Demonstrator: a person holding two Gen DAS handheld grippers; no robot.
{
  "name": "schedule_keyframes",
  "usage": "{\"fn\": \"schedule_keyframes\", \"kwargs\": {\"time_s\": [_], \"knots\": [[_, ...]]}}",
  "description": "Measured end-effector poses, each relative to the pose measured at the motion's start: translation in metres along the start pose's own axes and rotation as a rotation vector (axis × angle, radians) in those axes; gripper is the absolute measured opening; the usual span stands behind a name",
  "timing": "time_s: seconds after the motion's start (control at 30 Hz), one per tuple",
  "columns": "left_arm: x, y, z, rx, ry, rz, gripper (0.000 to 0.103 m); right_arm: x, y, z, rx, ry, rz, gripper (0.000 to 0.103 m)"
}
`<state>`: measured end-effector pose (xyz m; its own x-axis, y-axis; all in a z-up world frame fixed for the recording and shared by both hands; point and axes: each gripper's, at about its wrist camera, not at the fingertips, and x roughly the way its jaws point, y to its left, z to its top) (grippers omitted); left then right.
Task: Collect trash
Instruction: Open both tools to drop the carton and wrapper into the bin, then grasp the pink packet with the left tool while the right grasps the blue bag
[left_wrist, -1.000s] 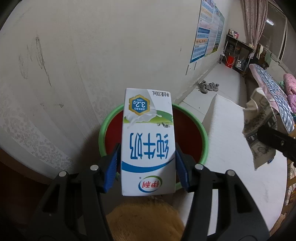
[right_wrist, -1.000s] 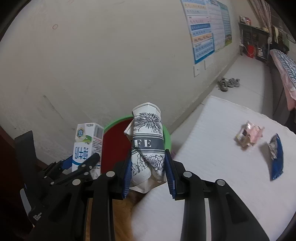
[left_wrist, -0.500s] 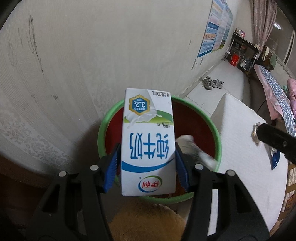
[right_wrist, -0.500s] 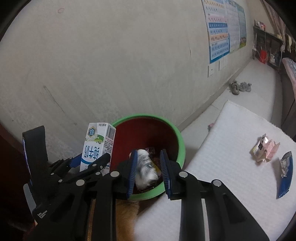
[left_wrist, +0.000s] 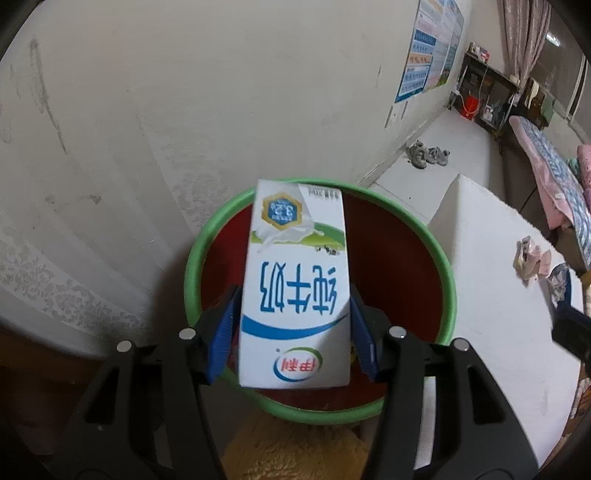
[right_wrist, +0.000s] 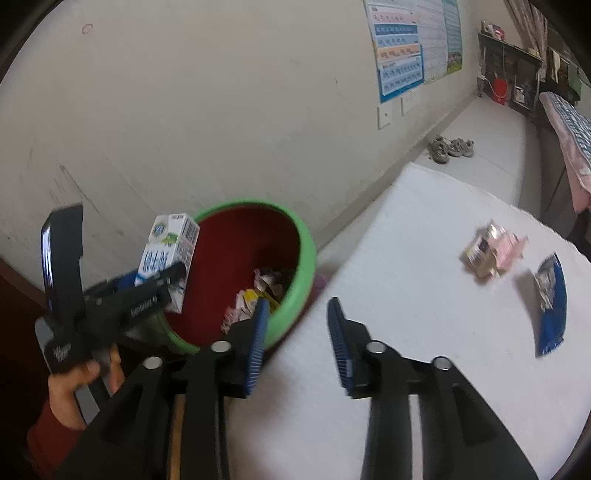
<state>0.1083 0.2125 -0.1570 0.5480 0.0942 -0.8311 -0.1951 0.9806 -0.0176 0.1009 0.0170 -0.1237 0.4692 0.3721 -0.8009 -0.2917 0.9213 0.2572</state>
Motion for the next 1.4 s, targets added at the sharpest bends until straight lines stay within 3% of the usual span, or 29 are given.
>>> {"fn": "schedule_keyframes", "kwargs": {"time_s": [0.07,0.33,0.47,0.53,0.6,0.7,0.83,0.9,0.97,1.1,1.17,1.23,1.4], "knots": [[0.000,-0.002,-0.001,0.004,-0.004,0.010,0.064,-0.002,-0.006,-0.008,0.007,0.006,-0.013,0.038],[-0.004,-0.009,-0.007,0.001,0.010,0.028,0.068,-0.014,-0.067,-0.043,0.078,0.026,-0.127,0.046],[-0.008,-0.017,-0.012,0.026,0.013,0.041,0.068,-0.029,-0.135,-0.049,0.176,0.007,-0.254,0.048],[-0.010,-0.024,-0.013,0.033,0.013,0.041,0.068,-0.039,-0.174,-0.045,0.232,-0.020,-0.329,0.055],[-0.011,-0.035,-0.014,0.041,0.017,0.033,0.068,-0.042,-0.212,-0.038,0.291,-0.021,-0.375,0.056],[-0.013,-0.066,-0.015,0.093,0.023,0.009,0.068,-0.034,-0.249,-0.024,0.341,-0.001,-0.372,0.064],[-0.016,-0.115,-0.017,0.159,0.028,-0.056,0.068,-0.006,-0.268,-0.013,0.314,0.042,-0.371,0.063],[-0.017,-0.140,-0.021,0.194,0.034,-0.098,0.068,0.007,-0.272,-0.013,0.297,0.073,-0.346,0.037],[-0.015,-0.165,-0.025,0.232,0.042,-0.120,0.068,0.012,-0.275,-0.019,0.293,0.091,-0.332,0.030],[-0.008,-0.214,-0.026,0.287,0.058,-0.185,0.069,-0.019,-0.275,-0.039,0.340,0.011,-0.263,0.024],[-0.002,-0.245,-0.019,0.326,0.045,-0.215,0.077,-0.040,-0.272,-0.055,0.374,-0.025,-0.230,0.024],[0.007,-0.274,-0.010,0.359,0.032,-0.240,0.079,-0.055,-0.265,-0.069,0.406,-0.044,-0.209,0.024],[0.041,-0.335,0.016,0.342,0.068,-0.327,0.079,-0.087,-0.245,-0.114,0.493,-0.054,-0.144,0.024]]}}
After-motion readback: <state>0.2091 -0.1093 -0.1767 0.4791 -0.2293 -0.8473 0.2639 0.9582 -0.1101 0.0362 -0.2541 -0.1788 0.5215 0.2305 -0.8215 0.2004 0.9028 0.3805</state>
